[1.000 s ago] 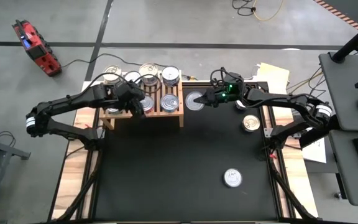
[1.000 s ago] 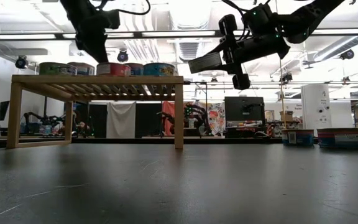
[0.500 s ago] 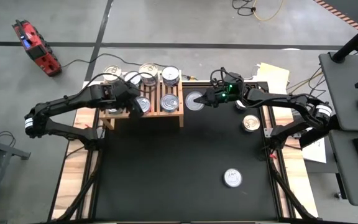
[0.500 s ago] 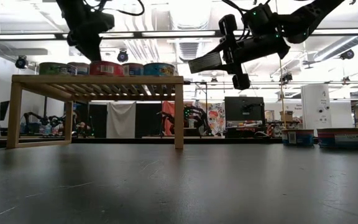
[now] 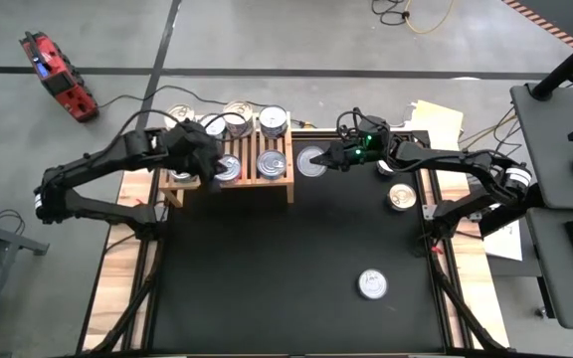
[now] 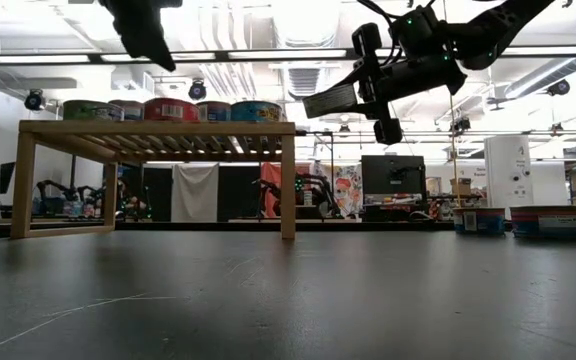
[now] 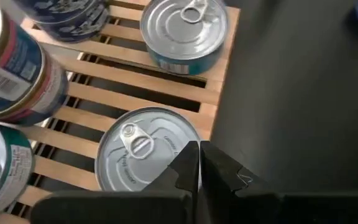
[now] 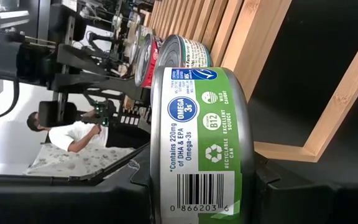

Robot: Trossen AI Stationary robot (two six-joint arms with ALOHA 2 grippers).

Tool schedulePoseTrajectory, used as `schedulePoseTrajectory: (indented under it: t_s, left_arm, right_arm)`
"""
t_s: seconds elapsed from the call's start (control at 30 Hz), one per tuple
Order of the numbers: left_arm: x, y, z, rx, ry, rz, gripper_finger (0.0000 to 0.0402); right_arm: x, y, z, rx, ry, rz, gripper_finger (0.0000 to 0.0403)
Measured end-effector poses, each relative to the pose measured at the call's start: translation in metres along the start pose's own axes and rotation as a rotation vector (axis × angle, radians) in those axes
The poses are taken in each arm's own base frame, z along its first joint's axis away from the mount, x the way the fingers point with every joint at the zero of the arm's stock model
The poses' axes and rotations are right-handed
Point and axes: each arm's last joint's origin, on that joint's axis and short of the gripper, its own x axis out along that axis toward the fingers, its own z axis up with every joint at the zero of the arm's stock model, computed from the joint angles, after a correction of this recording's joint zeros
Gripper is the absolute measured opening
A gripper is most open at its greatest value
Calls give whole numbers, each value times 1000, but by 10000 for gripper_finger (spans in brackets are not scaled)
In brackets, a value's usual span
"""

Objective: Stack canned seafood by type on shelf
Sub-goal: Put the green tuna can on the shelf

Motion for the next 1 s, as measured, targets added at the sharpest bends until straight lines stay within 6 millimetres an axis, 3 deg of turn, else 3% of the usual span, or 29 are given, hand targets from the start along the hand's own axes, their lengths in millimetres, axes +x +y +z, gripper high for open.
schedulePoseTrajectory:
  t_s: [0.43, 0.63, 1.0]
  left_arm:
    - [41, 5, -17, -73, 115, 154, 0]
    - [40, 10, -22, -120, 132, 320, 0]
    - [26, 10, -32, -154, 185, 309, 0]
  right_arm:
    - [0, 0, 0, -13, 0, 0, 121]
    - [0, 0, 0, -14, 1, 0, 121]
    - [0, 0, 0, -14, 1, 0, 121]
